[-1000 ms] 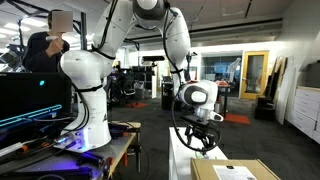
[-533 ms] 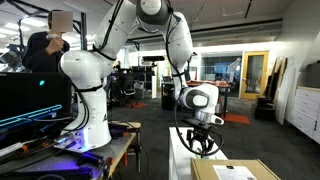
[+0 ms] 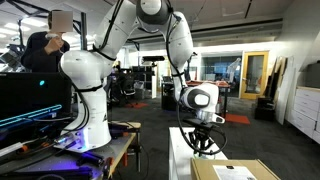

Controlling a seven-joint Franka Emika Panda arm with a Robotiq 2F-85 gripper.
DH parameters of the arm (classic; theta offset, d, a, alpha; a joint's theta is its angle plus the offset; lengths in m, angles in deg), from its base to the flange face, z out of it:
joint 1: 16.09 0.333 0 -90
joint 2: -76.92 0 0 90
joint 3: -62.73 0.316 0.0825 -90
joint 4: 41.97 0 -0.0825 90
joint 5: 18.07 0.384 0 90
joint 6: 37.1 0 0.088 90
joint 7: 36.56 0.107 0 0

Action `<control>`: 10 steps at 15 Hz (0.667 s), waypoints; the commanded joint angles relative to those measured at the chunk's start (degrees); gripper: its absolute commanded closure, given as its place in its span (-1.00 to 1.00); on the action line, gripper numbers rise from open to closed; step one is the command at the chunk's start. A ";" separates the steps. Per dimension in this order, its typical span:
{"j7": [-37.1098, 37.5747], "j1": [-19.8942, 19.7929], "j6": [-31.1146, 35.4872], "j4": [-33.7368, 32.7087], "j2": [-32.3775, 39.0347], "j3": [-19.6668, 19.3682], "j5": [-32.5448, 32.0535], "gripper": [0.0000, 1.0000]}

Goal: Put the marker in the mug on the table

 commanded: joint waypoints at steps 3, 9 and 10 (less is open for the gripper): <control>0.26 0.22 0.10 0.72 -1.08 -0.52 -1.64 0.87; 1.96 1.19 -3.13 0.85 -3.95 -1.14 -1.53 0.87; 2.34 1.43 -3.82 0.69 -4.39 -1.31 -1.57 0.87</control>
